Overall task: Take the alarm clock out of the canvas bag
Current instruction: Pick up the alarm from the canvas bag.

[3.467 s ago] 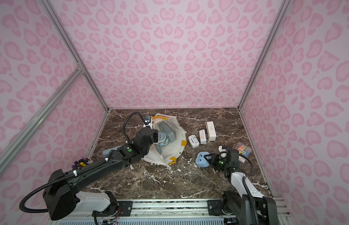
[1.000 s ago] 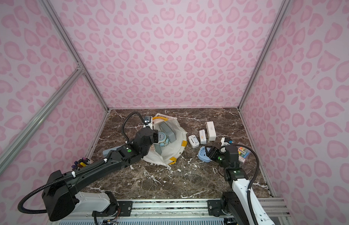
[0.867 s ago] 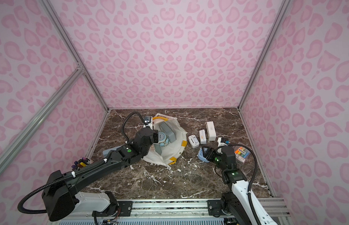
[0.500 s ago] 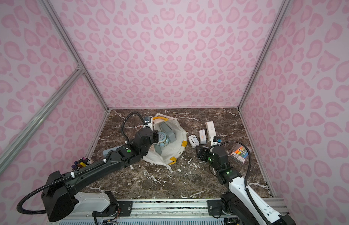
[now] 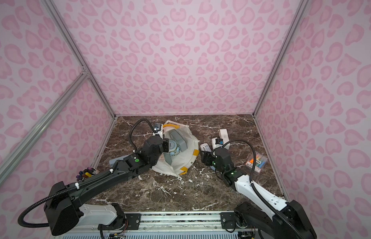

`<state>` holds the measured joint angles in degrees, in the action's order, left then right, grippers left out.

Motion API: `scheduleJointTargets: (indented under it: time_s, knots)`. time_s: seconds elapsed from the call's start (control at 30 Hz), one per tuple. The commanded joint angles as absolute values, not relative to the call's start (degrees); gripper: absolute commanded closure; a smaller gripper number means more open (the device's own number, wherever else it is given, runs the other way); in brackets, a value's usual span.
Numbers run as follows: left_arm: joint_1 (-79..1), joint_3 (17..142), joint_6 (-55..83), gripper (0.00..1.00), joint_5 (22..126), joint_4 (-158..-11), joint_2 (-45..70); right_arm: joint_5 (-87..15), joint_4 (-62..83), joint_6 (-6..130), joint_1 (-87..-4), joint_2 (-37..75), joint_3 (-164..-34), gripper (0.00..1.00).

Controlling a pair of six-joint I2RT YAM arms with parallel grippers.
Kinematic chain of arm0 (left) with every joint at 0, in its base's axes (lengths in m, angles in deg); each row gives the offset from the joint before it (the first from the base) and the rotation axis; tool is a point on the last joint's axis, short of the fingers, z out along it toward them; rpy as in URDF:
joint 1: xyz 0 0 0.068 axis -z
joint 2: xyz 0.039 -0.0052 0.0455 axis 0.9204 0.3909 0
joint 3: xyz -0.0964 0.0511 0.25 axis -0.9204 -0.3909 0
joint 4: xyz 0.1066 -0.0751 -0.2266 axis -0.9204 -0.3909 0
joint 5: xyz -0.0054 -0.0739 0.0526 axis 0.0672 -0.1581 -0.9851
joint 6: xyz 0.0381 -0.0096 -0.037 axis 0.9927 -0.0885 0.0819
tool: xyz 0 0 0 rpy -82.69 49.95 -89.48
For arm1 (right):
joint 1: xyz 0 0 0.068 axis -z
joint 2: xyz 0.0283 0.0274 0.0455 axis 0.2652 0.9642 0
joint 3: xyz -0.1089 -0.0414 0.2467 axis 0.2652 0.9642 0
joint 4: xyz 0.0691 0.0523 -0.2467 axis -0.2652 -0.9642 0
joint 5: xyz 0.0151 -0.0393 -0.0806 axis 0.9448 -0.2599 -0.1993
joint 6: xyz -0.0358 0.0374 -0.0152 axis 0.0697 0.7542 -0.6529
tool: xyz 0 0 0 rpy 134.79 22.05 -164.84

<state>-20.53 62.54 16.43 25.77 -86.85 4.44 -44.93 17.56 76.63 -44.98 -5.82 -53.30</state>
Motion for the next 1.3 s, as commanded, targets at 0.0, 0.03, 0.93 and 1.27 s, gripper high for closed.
scheduleJointTargets:
  time_s: [0.0, 0.03, 0.93, 1.27]
  knots:
    - [-20.6, 63.0, 16.5, 0.97, 25.7, -85.9, 4.0, -46.1, 18.4, 73.5, -46.4, -2.1, -56.5, 0.29]
    - [-20.5, 62.9, 16.4, 0.97, 25.7, -85.8, 4.0, -46.0, 17.5, 72.7, -46.9, -0.5, -58.0, 0.29]
    - [-20.5, 65.4, 16.5, 0.97, 30.1, -88.6, 4.9, -47.4, 12.8, 53.9, -53.0, 26.3, -80.8, 0.29]
    - [-20.5, 66.3, 16.9, 0.97, 31.2, -88.7, 5.5, -45.1, 11.9, 52.2, -53.1, 31.1, -85.4, 0.26]
